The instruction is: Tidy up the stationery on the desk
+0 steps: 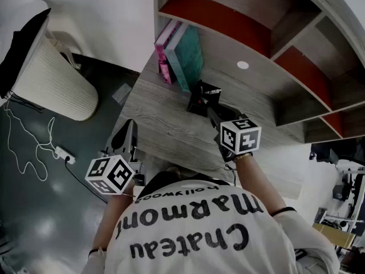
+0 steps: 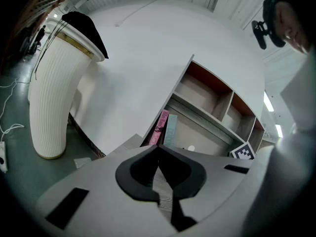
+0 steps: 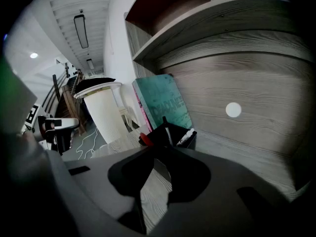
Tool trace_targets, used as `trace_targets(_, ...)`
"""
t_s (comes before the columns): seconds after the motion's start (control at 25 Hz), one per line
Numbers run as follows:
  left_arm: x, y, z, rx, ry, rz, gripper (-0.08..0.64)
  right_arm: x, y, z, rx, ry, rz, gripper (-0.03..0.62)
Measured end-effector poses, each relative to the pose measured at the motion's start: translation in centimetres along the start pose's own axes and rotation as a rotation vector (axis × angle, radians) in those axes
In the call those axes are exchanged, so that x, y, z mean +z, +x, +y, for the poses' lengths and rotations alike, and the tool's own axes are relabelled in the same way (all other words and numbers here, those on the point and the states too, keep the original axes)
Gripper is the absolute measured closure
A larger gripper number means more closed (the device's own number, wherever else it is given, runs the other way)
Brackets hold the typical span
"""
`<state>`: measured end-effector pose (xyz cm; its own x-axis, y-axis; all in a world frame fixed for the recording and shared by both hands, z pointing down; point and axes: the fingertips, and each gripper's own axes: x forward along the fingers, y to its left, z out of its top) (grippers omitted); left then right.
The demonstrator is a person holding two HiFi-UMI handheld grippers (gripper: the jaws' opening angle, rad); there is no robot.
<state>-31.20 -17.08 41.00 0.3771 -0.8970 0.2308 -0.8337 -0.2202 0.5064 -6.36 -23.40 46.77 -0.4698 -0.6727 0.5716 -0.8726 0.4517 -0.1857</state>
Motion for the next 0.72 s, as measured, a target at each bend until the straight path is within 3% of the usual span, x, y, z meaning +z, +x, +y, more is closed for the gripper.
trace_targets(0.72, -0.8, -2.1, -3.2, 0.007, -0.026, -0.025, 0.545, 0.3, -3.4, 0.2, 0.044, 0.02, -0.066, 0.497)
